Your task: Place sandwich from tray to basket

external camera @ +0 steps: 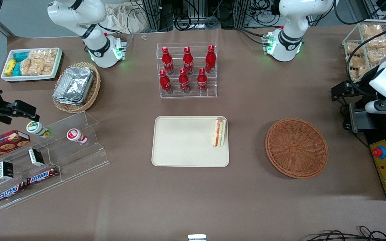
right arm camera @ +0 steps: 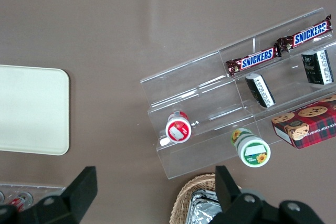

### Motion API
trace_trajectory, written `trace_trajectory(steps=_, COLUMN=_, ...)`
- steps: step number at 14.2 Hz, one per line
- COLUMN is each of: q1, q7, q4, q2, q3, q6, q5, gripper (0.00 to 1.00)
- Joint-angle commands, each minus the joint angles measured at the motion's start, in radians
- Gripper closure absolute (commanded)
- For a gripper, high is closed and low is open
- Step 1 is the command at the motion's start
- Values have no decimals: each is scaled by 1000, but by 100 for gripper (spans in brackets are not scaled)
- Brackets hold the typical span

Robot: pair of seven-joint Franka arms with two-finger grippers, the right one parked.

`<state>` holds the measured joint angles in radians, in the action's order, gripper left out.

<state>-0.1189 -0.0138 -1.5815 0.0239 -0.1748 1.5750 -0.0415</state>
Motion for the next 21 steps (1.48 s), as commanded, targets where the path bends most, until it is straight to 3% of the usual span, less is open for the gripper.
trace_trajectory(steps=1, q1=1, q7=12, q4=-14, q2=-13, q3=-2, q6=5, q5=11, gripper=0)
trace_trajectory(steps=7, q1=5, q7=-2, q4=11, q2=-6, q3=-5, q6=-15, q5=-1, gripper=0)
trace_trajectory(steps=9, q1=21, q7=-26, q4=17, q2=1, q3=-44, q6=-29, q5=-1, gripper=0)
trace_trajectory(steps=14, q1=88, q7=-431, q4=17, q2=111, q3=-236, q6=-1, q5=37, gripper=0)
trace_trajectory(steps=16, q1=161, q7=-578, q4=5, q2=163, q3=-261, q6=31, q5=46, gripper=0)
trace_trajectory(steps=21, q1=341, q7=-688, q4=-47, q2=345, q3=-261, q6=235, q5=75, gripper=0)
